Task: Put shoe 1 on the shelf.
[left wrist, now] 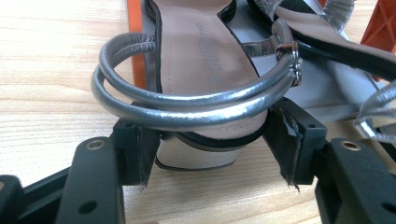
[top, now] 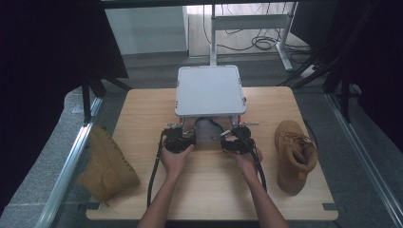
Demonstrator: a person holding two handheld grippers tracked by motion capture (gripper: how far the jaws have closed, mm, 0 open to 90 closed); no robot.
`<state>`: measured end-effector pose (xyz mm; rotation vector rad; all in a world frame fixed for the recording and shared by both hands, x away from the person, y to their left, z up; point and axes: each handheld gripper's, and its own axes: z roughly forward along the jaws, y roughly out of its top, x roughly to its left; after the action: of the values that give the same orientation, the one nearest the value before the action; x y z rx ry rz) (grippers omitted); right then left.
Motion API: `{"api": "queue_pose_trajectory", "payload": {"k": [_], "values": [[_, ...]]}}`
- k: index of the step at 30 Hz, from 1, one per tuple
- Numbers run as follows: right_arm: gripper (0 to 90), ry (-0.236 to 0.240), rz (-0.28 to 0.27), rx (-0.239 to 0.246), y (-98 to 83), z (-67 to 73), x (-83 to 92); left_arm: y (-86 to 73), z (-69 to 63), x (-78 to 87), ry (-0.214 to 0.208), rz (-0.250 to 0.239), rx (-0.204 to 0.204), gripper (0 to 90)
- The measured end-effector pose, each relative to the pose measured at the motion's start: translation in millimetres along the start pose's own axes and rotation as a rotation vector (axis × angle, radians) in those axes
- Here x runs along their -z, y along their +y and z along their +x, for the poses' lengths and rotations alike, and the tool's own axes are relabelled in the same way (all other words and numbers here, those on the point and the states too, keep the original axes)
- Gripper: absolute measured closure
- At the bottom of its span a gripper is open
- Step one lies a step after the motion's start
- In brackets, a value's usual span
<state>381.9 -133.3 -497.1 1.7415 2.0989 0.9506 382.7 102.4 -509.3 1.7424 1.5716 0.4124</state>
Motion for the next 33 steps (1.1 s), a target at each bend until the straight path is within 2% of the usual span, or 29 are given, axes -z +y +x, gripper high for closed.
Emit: {"api": "queue_pose_trajectory", "payload": {"k": [12,22,29,33], "values": [[37.3,-0.017,-0.047,-0.036,5.5,-0.3,-8.7,2.7,-1.1,-0.3,0.0,0.024,-0.012,39.3],[37.3,-0.031,-0.066,-0.062,11.4,3.9,-23.9,2.8,-1.6,-0.3,0.004,0.026,-0.016,39.3],[37.0,-0.063,-0.075,-0.015,11.8,7.4,-30.6,2.7,-1.8,-0.3,0.005,0.025,-0.016,39.3],[36.2,-0.063,-0.072,-0.006,11.4,7.8,-30.8,2.7,-1.8,-0.3,0.004,0.024,-0.013,39.1]]}}
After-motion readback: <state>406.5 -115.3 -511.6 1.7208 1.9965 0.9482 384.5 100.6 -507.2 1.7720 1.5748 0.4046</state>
